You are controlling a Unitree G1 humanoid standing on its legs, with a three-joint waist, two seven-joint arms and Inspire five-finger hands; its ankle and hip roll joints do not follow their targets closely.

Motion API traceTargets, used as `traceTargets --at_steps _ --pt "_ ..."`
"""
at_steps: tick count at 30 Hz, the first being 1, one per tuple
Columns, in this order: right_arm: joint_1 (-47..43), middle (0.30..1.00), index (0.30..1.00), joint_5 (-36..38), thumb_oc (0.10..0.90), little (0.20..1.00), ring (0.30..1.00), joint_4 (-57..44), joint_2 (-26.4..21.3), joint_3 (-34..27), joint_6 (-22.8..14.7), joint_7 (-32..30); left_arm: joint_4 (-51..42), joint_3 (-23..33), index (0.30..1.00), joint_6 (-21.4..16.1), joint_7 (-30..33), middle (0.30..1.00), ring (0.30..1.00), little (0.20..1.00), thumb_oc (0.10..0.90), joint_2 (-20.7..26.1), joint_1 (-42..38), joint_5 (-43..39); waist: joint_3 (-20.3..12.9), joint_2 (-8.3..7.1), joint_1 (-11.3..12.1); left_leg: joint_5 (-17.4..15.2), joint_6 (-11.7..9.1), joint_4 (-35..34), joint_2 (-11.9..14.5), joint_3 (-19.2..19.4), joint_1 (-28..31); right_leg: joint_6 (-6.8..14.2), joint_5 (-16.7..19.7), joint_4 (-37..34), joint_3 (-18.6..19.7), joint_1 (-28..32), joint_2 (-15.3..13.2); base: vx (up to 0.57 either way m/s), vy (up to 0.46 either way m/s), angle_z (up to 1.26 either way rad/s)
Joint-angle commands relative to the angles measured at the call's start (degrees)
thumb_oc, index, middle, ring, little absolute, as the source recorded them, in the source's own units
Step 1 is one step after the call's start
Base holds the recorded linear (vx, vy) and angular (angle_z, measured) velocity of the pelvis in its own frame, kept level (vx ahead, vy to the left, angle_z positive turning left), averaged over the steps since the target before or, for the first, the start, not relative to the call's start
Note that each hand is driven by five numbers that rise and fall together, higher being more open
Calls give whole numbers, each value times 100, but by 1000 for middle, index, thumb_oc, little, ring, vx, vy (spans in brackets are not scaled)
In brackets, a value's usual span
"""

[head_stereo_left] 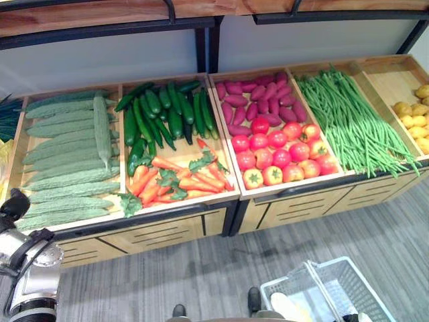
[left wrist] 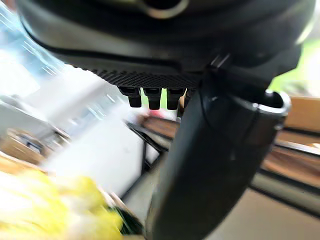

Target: Get the vegetables into the basket

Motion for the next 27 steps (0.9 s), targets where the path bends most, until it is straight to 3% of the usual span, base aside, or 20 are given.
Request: traceTargets --at_steps 1,2,5,7,9,13,16,19,27 --pt "-123 300 300 85 400 300 300 -69 -363 20 -130 -146 -349 -34 1000 -849 -760 1000 1000 1000 900 969 -314 385 -102 -230 -156 143 -168 3 3 172 -186 401 -142 31 -190 305 -338 -17 34 -6" --pt "-151 300 300 34 400 300 300 -232 -412 89 -176 -82 -251 -451 1000 -1045 -1289 1000 1000 1000 900 1361 -434 386 -125 -194 -247 141 -171 3 7 223 -158 413 -122 31 -135 286 -338 -3 16 -9" --pt "-158 300 300 3 400 300 300 -276 -428 123 -204 -21 -366 -950 1000 -1133 -1651 1000 1000 1000 900 1669 -703 534 -138 -168 -293 133 -175 3 14 268 -137 423 -115 31 -100 268 -325 4 18 -13" --pt "-166 300 300 -53 400 300 300 -354 -493 188 -241 87 -506 -1551 1000 -1362 -2328 1000 1000 1000 900 2152 -993 566 -156 -133 -409 120 -180 3 32 335 -99 439 -96 31 -22 242 -307 18 9 -9" --pt "-166 300 300 -84 400 300 300 -469 -499 233 -265 133 -555 -1875 1000 -1541 -2628 1000 1000 1000 900 2338 -1245 489 -157 -124 -475 112 -189 3 48 400 -80 452 -81 31 45 209 -298 14 8 -10" --pt "-187 300 300 -134 400 300 300 -509 -515 253 -247 156 -539 -2346 1000 -1595 -2945 1000 1000 1000 900 2275 -1624 230 -159 -113 -541 101 -195 3 56 460 -69 455 -52 31 108 151 -284 7 5 -19" --pt "-209 300 300 -193 400 300 300 -504 -618 246 -176 160 -615 -3151 1000 -1656 -3705 1000 1000 1000 900 2584 -2147 83 -150 -75 -648 90 -191 3 62 522 -61 475 -31 31 170 112 -268 2 12 -17" --pt "-214 300 300 -226 400 300 300 -479 -654 246 -150 200 -445 -3686 1000 -1678 -4004 1000 1000 1000 900 2609 -2566 79 -138 -71 -696 81 -188 3 57 563 -41 479 -21 31 206 101 -265 6 11 -6" --pt "-331 300 300 -213 400 300 300 -533 -719 243 -117 198 -191 -4484 1000 -1616 -4177 1000 1000 1000 900 2638 -3352 386 -42 -56 -737 76 -174 3 49 608 -67 495 26 31 291 3 -261 4 7 -5"
